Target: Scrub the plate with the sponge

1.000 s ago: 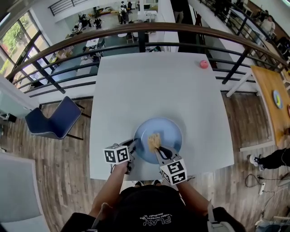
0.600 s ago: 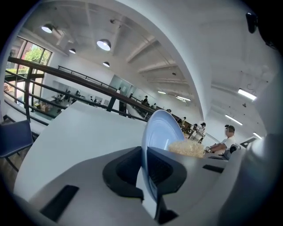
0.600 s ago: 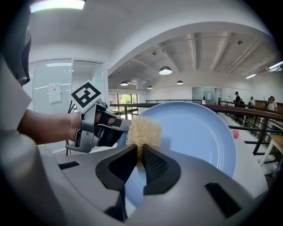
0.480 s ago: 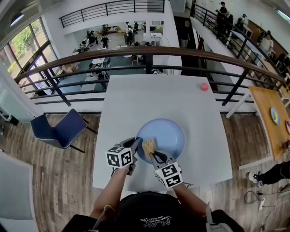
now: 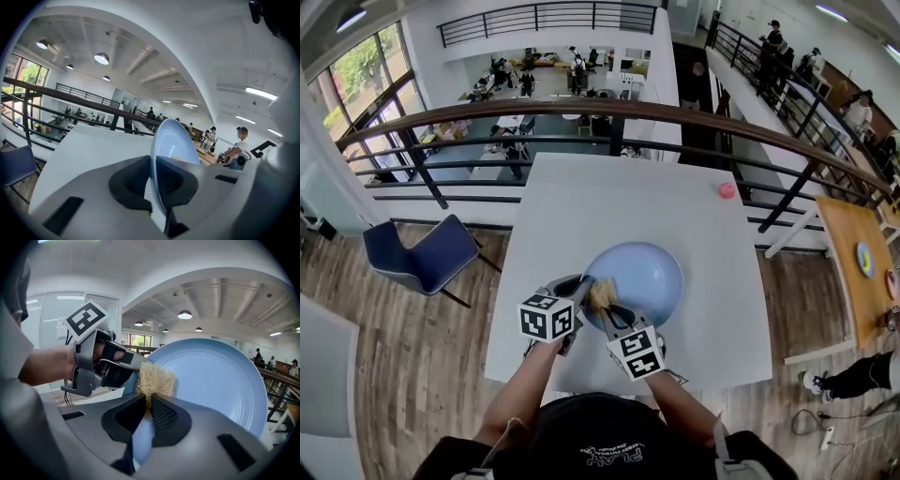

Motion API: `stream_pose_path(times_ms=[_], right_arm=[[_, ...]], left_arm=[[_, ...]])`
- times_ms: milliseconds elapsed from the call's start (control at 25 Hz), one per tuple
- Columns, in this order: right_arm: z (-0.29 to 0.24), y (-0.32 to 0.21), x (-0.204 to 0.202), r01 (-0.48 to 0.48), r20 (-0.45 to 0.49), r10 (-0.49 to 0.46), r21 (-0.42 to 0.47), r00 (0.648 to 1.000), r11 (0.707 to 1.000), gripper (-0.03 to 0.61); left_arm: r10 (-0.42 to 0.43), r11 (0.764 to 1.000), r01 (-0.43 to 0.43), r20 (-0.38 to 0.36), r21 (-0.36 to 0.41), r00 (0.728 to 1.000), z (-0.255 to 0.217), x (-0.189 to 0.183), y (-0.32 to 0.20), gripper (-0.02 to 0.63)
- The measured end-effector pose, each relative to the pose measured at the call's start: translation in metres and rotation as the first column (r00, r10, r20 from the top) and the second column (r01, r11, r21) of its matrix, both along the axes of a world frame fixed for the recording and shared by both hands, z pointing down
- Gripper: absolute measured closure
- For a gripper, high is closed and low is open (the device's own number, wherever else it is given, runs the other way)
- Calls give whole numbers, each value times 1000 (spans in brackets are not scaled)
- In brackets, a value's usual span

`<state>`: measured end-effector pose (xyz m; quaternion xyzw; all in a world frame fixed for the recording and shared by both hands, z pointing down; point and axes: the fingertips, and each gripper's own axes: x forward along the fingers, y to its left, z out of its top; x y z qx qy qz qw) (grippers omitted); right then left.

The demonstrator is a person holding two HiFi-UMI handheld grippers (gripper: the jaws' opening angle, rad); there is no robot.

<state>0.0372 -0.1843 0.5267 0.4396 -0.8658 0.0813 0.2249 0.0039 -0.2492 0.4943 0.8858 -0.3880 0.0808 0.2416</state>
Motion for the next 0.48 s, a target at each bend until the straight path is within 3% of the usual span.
stream_pose_path(times_ms=[480], right_arm=[[-10,-9,4,-29,-12,29,27,999,999,534]], left_arm=[[17,1000,-18,36,21,999,-6,2,7,583]])
